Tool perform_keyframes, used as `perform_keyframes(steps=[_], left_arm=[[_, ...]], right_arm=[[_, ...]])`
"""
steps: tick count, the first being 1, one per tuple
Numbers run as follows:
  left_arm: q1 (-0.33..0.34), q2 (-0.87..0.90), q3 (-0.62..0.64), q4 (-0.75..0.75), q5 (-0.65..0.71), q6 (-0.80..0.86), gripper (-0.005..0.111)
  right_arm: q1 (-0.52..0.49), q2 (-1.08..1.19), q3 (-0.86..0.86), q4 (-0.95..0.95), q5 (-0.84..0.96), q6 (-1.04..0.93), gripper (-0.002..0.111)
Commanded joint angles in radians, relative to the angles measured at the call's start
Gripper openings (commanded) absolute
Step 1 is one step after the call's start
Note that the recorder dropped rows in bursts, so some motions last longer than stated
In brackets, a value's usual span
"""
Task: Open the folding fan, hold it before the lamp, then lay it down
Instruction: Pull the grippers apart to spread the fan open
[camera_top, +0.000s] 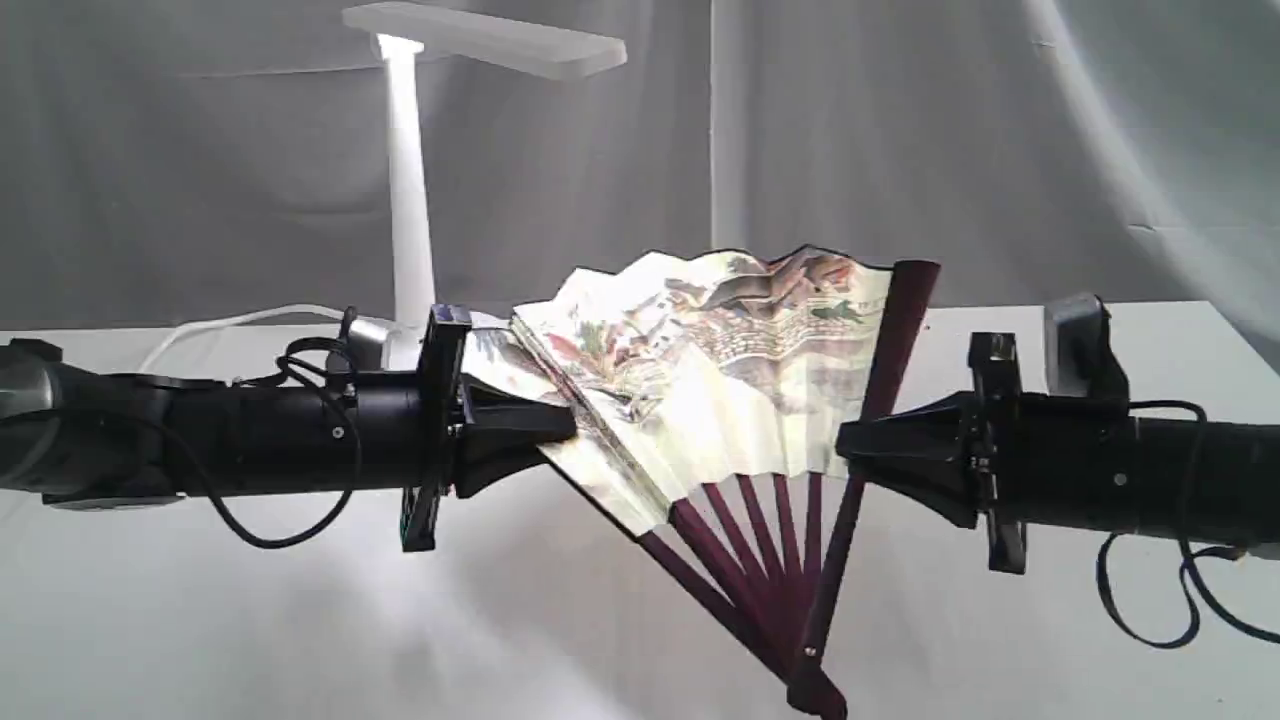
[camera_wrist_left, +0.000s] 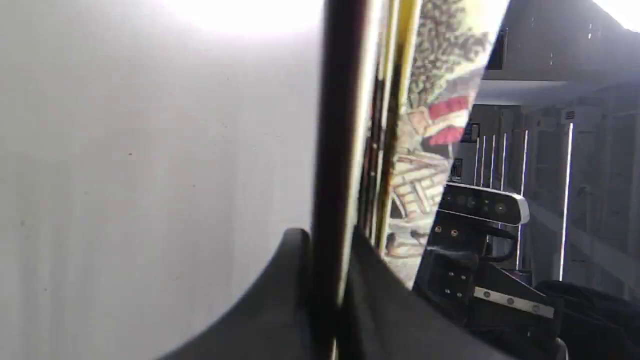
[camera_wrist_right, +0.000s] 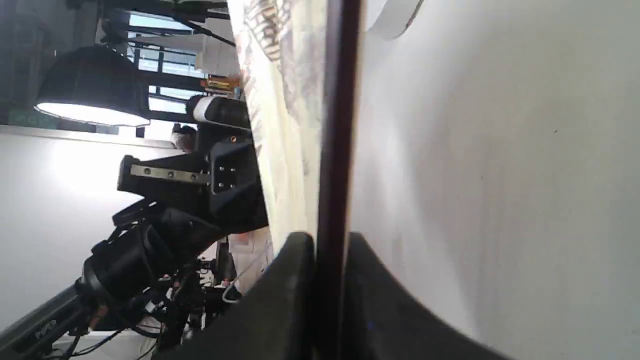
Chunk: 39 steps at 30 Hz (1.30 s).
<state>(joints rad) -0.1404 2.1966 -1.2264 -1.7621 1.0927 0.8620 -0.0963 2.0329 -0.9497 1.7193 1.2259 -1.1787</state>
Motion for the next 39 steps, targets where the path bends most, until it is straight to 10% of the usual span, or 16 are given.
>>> perform_keyframes(steps=[1,39], left_arm=[[0.001,-0.006,0.001,0.018,0.034,0.005,0.000],[0.001,-0.270,0.222,0.018,-0.282,-0.024,0.000]], right_arm=[[-0.044,-0.003,-0.007,0.025,-0.005,-0.015,0.000],[-0.256,-0.003,-0.007,0.025,-0.005,-0.013,0.000]])
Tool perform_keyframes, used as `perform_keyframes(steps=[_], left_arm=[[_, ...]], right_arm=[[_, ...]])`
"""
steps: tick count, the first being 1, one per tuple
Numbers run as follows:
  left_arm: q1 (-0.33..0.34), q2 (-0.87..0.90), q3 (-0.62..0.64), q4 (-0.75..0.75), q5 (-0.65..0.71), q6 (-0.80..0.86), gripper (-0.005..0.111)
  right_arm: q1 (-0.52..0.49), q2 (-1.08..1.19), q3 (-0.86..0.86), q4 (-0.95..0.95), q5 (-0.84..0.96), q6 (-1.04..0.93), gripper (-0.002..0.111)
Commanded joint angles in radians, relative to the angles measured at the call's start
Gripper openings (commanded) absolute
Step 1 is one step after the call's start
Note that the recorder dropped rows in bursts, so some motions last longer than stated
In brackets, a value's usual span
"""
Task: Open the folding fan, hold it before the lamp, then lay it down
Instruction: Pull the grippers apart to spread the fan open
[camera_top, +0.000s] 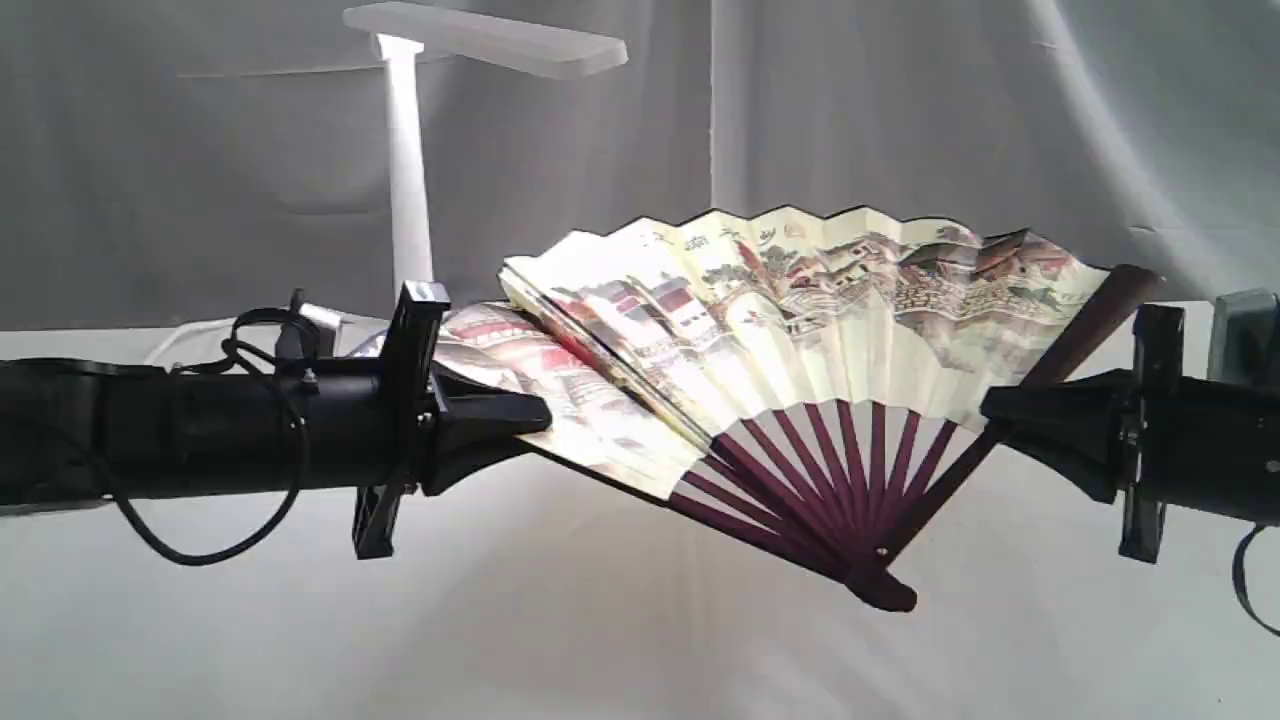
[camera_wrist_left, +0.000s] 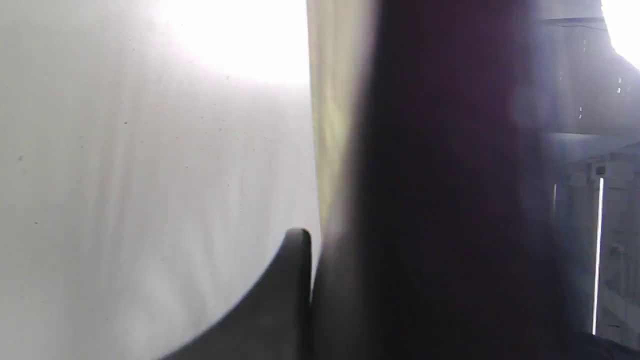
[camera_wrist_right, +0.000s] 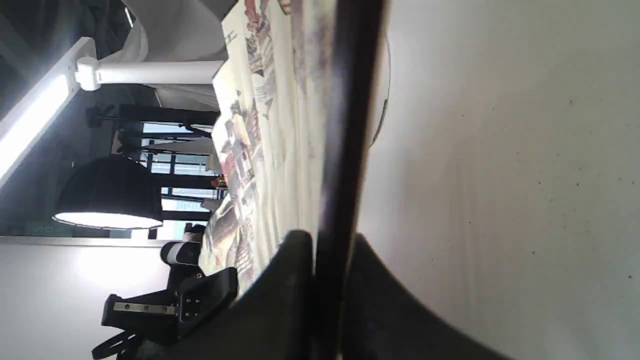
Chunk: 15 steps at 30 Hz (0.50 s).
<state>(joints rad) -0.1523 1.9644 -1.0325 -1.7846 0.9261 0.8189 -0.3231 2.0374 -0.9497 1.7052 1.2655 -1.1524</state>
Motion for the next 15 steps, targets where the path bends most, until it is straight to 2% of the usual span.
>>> perform_keyframes(steps=[1,9,15], left_arm=[[0.013,-0.053,0.037,0.040,-0.135,0.019,0.000],[0.013,-0.154,0.101,0.040,-0.249,0.026,0.000],[0.027,-0.164,0.135,0.040,-0.241,0.036,0.000]], right_arm=[[-0.030,-0.007,-0.007,0.039,-0.044,-0.039,0.000],[-0.030,-0.007,-0.007,0.039,-0.044,-0.039,0.000],[-0.030,-0.007,-0.007,0.039,-0.044,-0.039,0.000]])
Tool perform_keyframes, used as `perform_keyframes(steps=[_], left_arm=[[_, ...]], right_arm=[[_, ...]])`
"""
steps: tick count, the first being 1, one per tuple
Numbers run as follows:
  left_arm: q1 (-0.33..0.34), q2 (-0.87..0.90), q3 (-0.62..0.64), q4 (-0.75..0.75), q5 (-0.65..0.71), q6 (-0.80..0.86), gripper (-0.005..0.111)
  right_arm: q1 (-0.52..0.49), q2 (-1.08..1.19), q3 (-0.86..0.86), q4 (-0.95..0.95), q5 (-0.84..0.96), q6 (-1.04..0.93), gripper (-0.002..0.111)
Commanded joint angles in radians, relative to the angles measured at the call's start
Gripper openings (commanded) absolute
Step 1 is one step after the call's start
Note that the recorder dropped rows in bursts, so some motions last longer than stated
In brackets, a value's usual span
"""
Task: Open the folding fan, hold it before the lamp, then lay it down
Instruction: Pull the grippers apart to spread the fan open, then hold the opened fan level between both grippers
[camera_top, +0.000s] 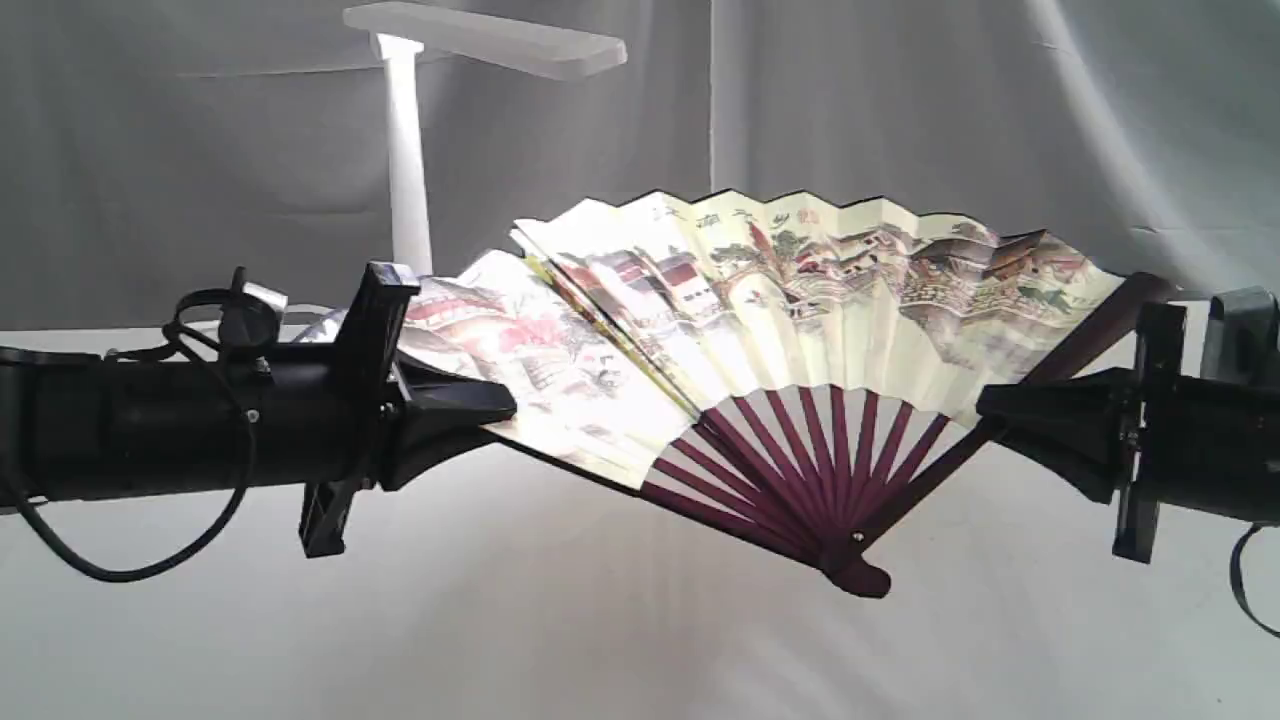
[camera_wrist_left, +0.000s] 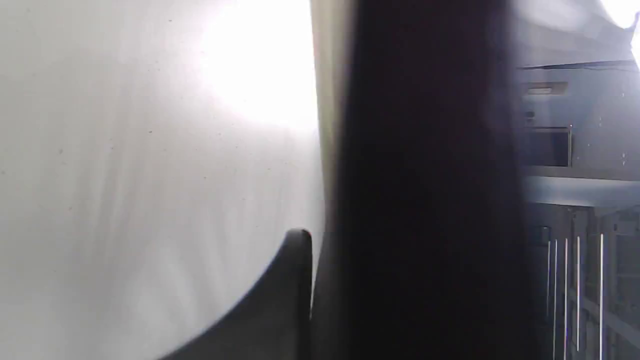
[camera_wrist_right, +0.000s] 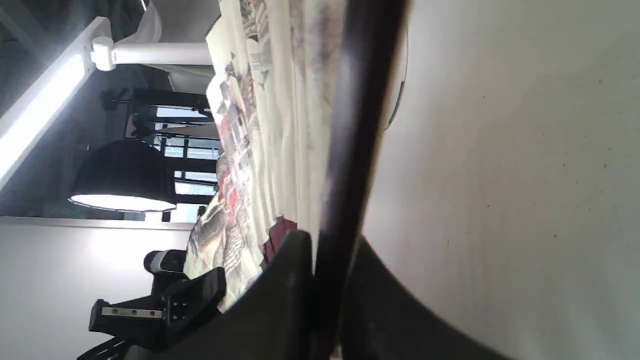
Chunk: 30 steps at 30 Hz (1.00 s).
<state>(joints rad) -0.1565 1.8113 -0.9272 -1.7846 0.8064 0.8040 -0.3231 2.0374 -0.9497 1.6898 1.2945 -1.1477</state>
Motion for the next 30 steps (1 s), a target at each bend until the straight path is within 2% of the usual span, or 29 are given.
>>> perform_keyframes(steps=[1,8,19,30], left_arm=[[0.043,-0.011,0.032,0.040,-0.119,0.047,0.000],[0.134,-0.046,0.116,0.040,-0.073,0.041,0.000],[0.135,-0.060,0.194,0.040,-0.148,-0.013,0.000],[0.135,-0.205,0.203,0.040,-0.192,-0.047,0.000]], right_arm=[[-0.030,-0.007,-0.007,0.055,-0.073,-0.044,0.000],[-0.030,-0.007,-0.007,0.055,-0.084,-0.044,0.000],[-0.030,-0.007,-0.007,0.055,-0.113,-0.039,0.000],[-0.030,-0.007,-0.007,0.055,-0.163,-0.028,0.000]])
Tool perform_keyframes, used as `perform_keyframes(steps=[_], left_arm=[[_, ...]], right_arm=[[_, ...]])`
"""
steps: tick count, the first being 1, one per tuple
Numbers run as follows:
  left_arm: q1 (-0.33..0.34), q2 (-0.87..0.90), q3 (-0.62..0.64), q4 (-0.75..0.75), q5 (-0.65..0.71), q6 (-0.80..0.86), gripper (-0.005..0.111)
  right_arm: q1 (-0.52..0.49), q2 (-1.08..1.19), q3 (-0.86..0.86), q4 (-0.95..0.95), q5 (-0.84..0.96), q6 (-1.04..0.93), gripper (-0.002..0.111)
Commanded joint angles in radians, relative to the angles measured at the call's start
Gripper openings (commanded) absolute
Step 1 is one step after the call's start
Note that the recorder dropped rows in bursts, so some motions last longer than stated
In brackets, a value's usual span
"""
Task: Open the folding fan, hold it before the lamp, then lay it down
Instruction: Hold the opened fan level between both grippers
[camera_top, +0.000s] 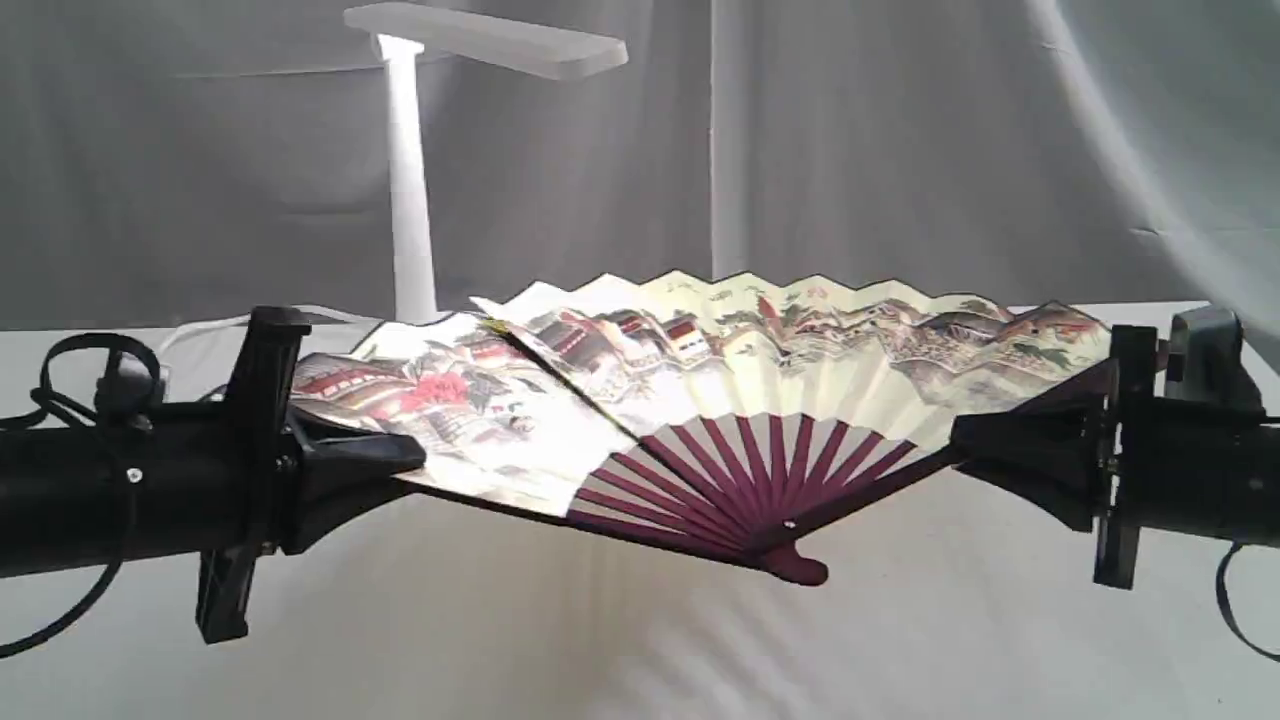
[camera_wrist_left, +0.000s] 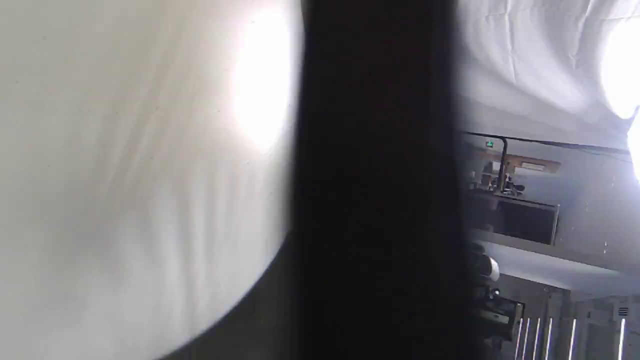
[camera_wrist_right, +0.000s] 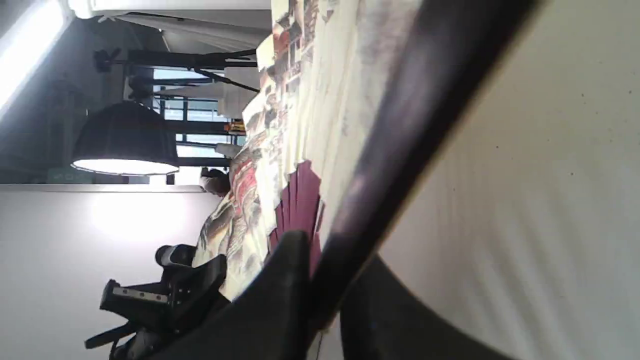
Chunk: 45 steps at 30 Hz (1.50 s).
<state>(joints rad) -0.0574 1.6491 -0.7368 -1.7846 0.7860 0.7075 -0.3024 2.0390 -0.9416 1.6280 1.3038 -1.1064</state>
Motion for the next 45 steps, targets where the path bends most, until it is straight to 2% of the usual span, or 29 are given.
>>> perform_keyframes(steps=[1,12,19,25,32,45], left_arm=[[0.036,-0.050,0.012,0.040,-0.180,0.047,0.000],[0.036,-0.067,0.101,0.040,-0.210,0.003,0.000],[0.036,-0.092,0.103,0.040,-0.210,0.001,0.000],[0.036,-0.198,0.103,0.040,-0.277,-0.004,0.000],[0.036,-0.274,0.103,0.040,-0.281,-0.001,0.000],[0.036,-0.279,0.103,0.040,-0.292,-0.001,0.000]], right_arm=[[-0.050,-0.009,-0.015,0.116,-0.172,-0.069,0.000],[-0.050,-0.009,-0.015,0.116,-0.168,-0.069,0.000],[-0.050,-0.010,-0.015,0.116,-0.127,-0.063,0.000],[-0.050,-0.010,-0.015,0.116,-0.119,-0.028,0.000],[-0.048,-0.010,-0.015,0.116,-0.083,-0.012,0.000],[-0.047,-0.064,-0.015,0.116,-0.083,-0.005,0.000]])
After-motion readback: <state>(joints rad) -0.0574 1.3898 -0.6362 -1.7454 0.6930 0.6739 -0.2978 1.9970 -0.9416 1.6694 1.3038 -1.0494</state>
